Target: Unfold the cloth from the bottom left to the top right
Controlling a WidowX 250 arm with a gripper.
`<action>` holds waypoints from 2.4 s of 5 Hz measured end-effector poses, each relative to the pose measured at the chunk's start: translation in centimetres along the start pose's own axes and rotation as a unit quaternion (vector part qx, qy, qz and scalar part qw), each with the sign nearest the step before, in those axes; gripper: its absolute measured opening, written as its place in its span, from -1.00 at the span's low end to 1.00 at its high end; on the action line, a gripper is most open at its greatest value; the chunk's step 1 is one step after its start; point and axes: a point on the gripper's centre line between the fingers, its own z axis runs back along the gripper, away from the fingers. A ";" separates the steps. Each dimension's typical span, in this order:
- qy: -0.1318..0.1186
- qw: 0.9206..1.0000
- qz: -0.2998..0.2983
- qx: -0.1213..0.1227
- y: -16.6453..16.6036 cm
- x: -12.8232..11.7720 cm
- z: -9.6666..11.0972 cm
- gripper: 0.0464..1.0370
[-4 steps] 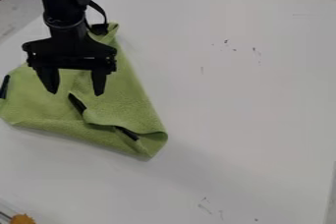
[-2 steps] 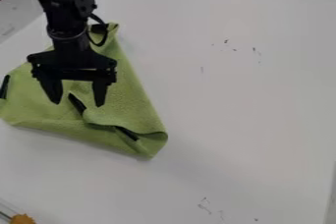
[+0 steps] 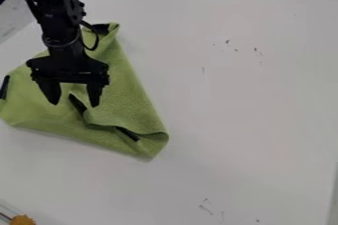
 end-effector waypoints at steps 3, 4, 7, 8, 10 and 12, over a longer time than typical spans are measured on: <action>0.008 1.000 -0.014 -0.022 0.1 1.6 -2.0 0.83; 0.009 1.000 -0.012 -0.021 0.3 1.8 -2.1 0.26; 0.018 0.999 -0.035 0.002 0.1 2.6 -1.1 -0.97; 0.000 0.997 -0.082 0.007 -1.8 5.3 1.2 -0.99; -0.012 0.979 -0.202 -0.032 -8.6 10.2 2.2 -0.99; -0.011 0.962 -0.264 -0.060 -13.3 11.8 1.8 -0.99</action>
